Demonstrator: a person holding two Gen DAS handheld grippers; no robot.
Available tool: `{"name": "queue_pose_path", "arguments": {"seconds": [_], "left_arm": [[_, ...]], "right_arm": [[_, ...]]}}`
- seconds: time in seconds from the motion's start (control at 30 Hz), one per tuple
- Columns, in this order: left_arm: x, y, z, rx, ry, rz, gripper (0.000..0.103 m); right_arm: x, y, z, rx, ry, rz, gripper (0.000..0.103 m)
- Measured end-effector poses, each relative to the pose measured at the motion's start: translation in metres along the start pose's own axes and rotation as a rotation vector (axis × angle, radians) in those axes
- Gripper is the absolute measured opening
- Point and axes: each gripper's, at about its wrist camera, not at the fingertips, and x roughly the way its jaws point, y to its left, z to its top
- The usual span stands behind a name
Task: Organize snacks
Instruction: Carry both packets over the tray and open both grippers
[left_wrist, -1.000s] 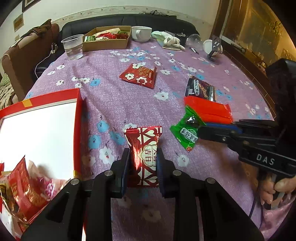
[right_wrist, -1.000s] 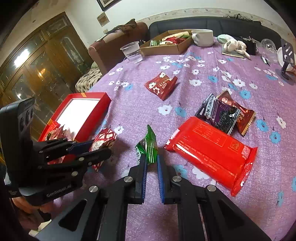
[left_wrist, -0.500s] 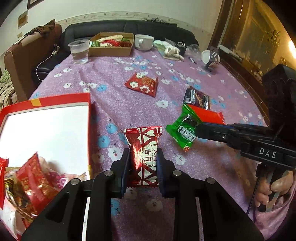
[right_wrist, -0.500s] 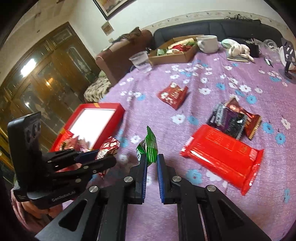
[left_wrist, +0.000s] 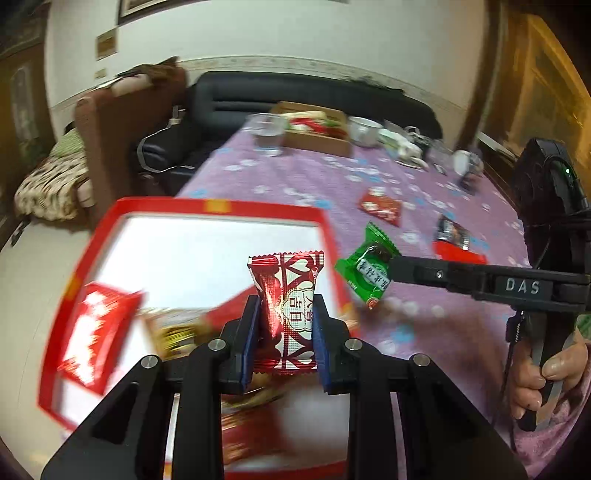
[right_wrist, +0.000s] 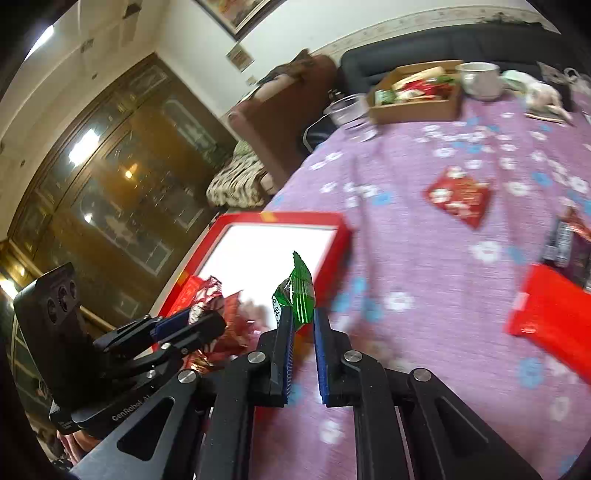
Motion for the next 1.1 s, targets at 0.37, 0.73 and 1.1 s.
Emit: {"name": "queue_pose_path", "arguments": {"seconds": [0.37,0.73,1.1], "left_arm": [[-0.001,0.065,-0.021,-0.060,0.014,0.158,0.024],[-0.001,0.070,-0.030,-0.049,0.025,0.261,0.057],[-0.029,0.030,-0.012,0.059,-0.103,0.350,0.080]], "right_arm": [[0.063,0.073,-0.004,-0.084,0.072,0.044,0.010],[0.062,0.085,-0.007,-0.124,-0.001,0.013,0.040],[0.002,0.020,-0.001,-0.030,-0.155,-0.053,0.054]]}}
